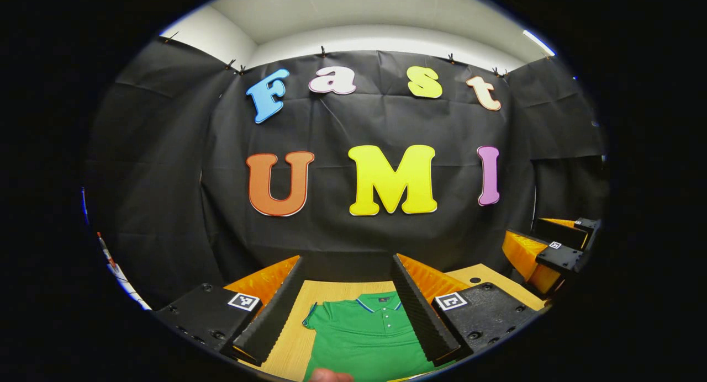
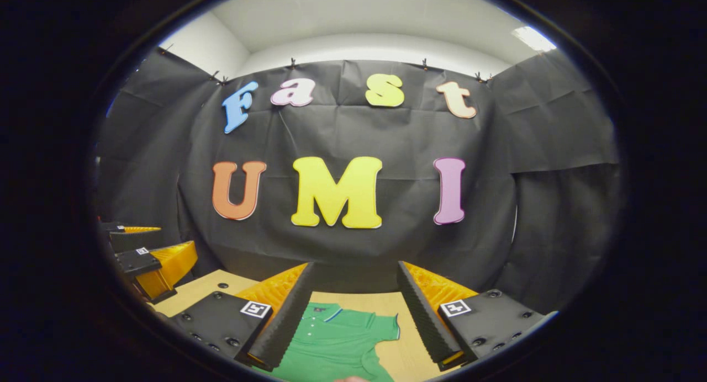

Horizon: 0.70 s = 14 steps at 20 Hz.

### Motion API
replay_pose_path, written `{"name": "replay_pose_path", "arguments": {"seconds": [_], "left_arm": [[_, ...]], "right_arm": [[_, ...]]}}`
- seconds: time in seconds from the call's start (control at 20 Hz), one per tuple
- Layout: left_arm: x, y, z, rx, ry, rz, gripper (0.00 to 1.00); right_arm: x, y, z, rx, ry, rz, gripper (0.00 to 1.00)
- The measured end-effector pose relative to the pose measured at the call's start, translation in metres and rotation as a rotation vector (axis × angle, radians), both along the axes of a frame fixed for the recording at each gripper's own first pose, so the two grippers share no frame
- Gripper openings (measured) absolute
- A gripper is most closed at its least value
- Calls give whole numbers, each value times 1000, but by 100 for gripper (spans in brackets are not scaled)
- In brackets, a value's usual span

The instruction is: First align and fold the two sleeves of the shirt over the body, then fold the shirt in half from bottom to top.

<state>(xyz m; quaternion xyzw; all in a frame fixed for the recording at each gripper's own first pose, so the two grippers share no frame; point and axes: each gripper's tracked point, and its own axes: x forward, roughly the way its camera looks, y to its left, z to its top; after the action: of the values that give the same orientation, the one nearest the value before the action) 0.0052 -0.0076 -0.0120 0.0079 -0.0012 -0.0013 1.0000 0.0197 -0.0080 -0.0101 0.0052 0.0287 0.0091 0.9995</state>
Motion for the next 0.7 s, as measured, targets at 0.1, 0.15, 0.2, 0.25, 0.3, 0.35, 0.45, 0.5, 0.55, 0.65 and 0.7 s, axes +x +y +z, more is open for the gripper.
{"name": "replay_pose_path", "arguments": {"seconds": [0.1, 0.15, 0.2, 0.25, 0.3, 0.35, 0.45, 0.5, 0.55, 0.65, 0.7], "left_arm": [[1, -2, -3, -3, 9, -6, 99], [3, -5, -6, -9, 17, -17, 99], [3, -8, -8, -13, 20, -23, 99], [4, -10, -12, -12, 28, -30, 99], [4, -13, -18, -7, 40, -35, 99], [4, -17, -22, -4, 50, -42, 99], [6, -29, -32, -16, 71, -76, 99], [8, -34, -36, -15, 85, -83, 99], [9, -37, -42, -9, 98, -88, 99], [14, -43, -50, 0, 118, -93, 99], [19, -47, -53, 0, 127, -95, 99]], "right_arm": [[3, -2, -4, -8, 16, 0, 92], [4, -2, -7, -11, 24, 7, 95], [4, -2, -10, -14, 30, 17, 95], [5, 0, -14, -15, 40, 38, 92], [6, 0, -17, -10, 49, 58, 93], [9, -2, -23, -9, 61, 69, 93], [18, -14, -38, -22, 98, 68, 97], [23, -19, -46, -24, 120, 68, 95], [28, -25, -54, -25, 141, 68, 93], [40, -37, -70, -31, 183, 65, 93], [47, -43, -80, -37, 211, 67, 95]]}}
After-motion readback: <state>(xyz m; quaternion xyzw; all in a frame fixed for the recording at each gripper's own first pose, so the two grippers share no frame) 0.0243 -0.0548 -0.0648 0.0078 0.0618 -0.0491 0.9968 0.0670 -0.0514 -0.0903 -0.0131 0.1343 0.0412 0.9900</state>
